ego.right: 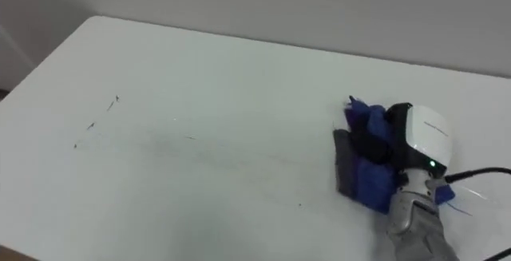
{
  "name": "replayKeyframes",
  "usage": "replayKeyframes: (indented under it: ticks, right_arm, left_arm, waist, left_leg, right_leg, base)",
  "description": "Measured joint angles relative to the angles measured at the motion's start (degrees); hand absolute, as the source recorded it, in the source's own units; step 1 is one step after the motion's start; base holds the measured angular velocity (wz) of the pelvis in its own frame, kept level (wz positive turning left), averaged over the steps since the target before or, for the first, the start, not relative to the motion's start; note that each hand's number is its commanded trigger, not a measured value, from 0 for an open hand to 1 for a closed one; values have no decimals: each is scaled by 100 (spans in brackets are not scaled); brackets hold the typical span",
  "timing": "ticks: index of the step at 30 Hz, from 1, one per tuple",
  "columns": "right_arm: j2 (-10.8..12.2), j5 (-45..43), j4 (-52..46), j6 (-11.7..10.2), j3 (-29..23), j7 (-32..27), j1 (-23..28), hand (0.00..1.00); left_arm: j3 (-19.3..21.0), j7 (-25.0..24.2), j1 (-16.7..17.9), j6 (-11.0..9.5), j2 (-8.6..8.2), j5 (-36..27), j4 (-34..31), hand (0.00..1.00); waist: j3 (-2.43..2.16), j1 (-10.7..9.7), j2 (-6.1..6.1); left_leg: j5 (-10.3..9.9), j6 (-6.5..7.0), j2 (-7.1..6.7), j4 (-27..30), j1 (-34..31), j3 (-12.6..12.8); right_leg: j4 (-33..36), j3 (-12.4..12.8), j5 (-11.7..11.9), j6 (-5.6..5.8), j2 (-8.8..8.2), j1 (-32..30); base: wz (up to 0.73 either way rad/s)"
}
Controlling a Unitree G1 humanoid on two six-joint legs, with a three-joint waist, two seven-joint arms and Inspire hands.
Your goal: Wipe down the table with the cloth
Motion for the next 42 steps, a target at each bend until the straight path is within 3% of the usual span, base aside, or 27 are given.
replayKeyframes:
  ticks: [3, 4, 6, 7, 8, 10, 13, 17, 20, 22, 23, 25, 27, 29, 31, 33, 35, 37, 39, 40, 42]
  right_arm:
    - [-2, 67, 466, -255, -239, -358, 269, 100]
    - [2, 135, 626, -350, -440, -511, 526, 100]
    - [5, 304, 799, -444, -768, -645, 919, 100]
    - [0, 465, 845, -451, -942, -718, 1172, 100]
    - [-4, 543, 862, -453, -1011, -758, 1293, 100]
    - [-26, 760, 967, -456, -1332, -824, 1471, 100]
    - [-124, 986, 1055, -455, -1477, -852, 1678, 100]
    - [-157, 1053, 1050, -379, -1476, -828, 1732, 100]
    - [-141, 1047, 703, 2, -1339, -703, 1611, 100]
    - [-34, 1003, 231, 500, -1186, -497, 1446, 100]
    - [-9, 968, 104, 612, -1089, -416, 1380, 100]
    - [108, 569, -509, 942, -426, 22, 983, 100]
    - [270, 236, -753, 968, 159, 320, 507, 100]
    - [349, -67, -835, 880, 708, 636, -59, 100]
    - [386, -119, -782, 717, 1153, 847, -611, 100]
    - [411, -152, -750, 624, 1320, 927, -681, 100]
    - [398, -227, -644, 545, 1317, 837, -628, 100]
    - [370, -317, -407, 300, 1259, 592, -465, 100]
    - [367, -318, -93, 4, 886, 253, -14, 100]
    - [358, -273, -24, -94, 521, 13, 475, 100]
    - [273, -41, 98, -273, 79, -342, 1082, 100]
  left_arm:
    - [243, 0, -47, -1, 34, 94, -247, 0]
    - [434, 1, -78, 0, 34, 191, -384, 0]
    - [659, 20, -73, -15, 34, 269, -614, 0]
    - [697, 63, -72, -23, 47, 267, -664, 0]
    - [713, 68, -65, -19, 55, 263, -660, 0]
    - [730, 76, -44, -15, 51, 261, -650, 0]
    - [785, 164, -1, -49, 91, 246, -622, 0]
    - [750, 157, 2, -86, 90, 195, -608, 0]
    - [580, 170, 50, -123, 57, 123, -560, 0]
    - [396, 169, 5, -121, 42, 124, -342, 0]
    - [359, 168, -17, -112, 39, 126, -263, 0]
    - [153, 165, -95, -75, 22, 128, -96, 0]
    - [63, 164, -193, -80, -6, 147, -131, 0]
    - [10, 162, -312, -91, -75, 127, -107, 0]
    - [-143, 138, -350, -49, -87, 48, -80, 0]
    - [-138, 136, -150, 53, -80, 47, -195, 0]
    - [-124, 122, -74, 161, -142, 34, -238, 0]
    - [-99, 98, 20, 154, -172, 78, -242, 0]
    - [107, 100, 38, 119, -142, 226, -242, 0]
    - [362, 121, 62, 105, -127, 278, -238, 0]
    - [568, 164, 120, 104, -108, 314, -281, 0]
  waist:
    - [-58, -285, -209]
    - [-110, -325, -312]
    - [-149, -373, -449]
    - [-135, -373, -526]
    - [-150, -377, -556]
    - [-148, -393, -572]
    - [-159, -432, -547]
    - [-186, -431, -478]
    - [-174, -342, -413]
    - [-151, -133, -365]
    - [-134, -87, -352]
    - [-82, 81, -303]
    - [-11, 221, -270]
    - [59, 404, -223]
    - [84, 603, -164]
    - [66, 605, -152]
    - [92, 594, -174]
    - [86, 440, -214]
    - [56, 246, -304]
    - [-19, 182, -396]
    - [-67, 102, -407]
  left_leg:
    - [172, 87, -151, -297, 176, -43]
    - [182, 104, -187, -354, 237, -46]
    - [163, 154, -242, -356, 335, -33]
    - [97, 224, -250, -385, 414, 20]
    - [67, 241, -257, -413, 433, 43]
    - [-11, 303, -252, -430, 447, 238]
    - [-100, 360, -263, -424, 485, 338]
    - [-130, 385, -289, -421, 615, 311]
    - [-138, 394, -304, -456, 712, 301]
    - [-141, 400, -328, -483, 690, 142]
    - [-142, 401, -332, -487, 685, 92]
    - [-142, 403, -349, -462, 570, -151]
    - [-135, 391, -346, -399, 425, -307]
    - [-112, 364, -352, -398, 310, -427]
    - [-49, 332, -359, -435, 239, -661]
    - [-18, 311, -364, -496, 238, -795]
    - [27, 310, -372, -512, 195, -806]
    - [48, 319, -391, -528, 262, -810]
    - [63, 336, -436, -538, 431, -741]
    - [74, 357, -466, -573, 534, -711]
    - [18, 410, -481, -594, 674, -637]
  right_leg:
    - [-252, 24, 8, 79, -39, 290]
    - [-391, 21, 30, 113, -39, 443]
    - [-596, 27, 77, 151, -53, 681]
    - [-704, 29, 120, 184, -50, 793]
    - [-757, 34, 147, 202, -49, 822]
    - [-941, 14, 336, 242, -49, 822]
    - [-973, -12, 414, 286, -73, 903]
    - [-1054, -42, 438, 320, -93, 1074]
    - [-1065, -8, 458, 305, -88, 1075]
    - [-1019, 9, 518, 270, -52, 964]
    - [-1010, 5, 536, 269, -36, 945]
    - [-963, -74, 543, 278, -15, 781]
    - [-959, -198, 551, 253, -4, 685]
    - [-938, -206, 545, 206, 20, 564]
    - [-950, -360, 533, 126, 25, 519]
    - [-976, -469, 469, 123, 21, 577]
    - [-957, -514, 449, 122, -5, 579]
    - [-1004, -575, 448, 124, -34, 672]
    - [-1091, -582, 390, 196, -76, 924]
    - [-1133, -564, 339, 267, -99, 1072]
    - [-1171, -432, 327, 331, -90, 1236]
  base:
    - [60]
    - [54]
    - [34]
    - [13]
    - [-17]
    - [-44]
    - [-24]
    - [-4]
    - [-25]
    - [-53]
    - [-58]
    - [-35]
    - [7]
    - [23]
    - [48]
    - [55]
    - [30]
    - [12]
    - [42]
    - [40]
    - [1]
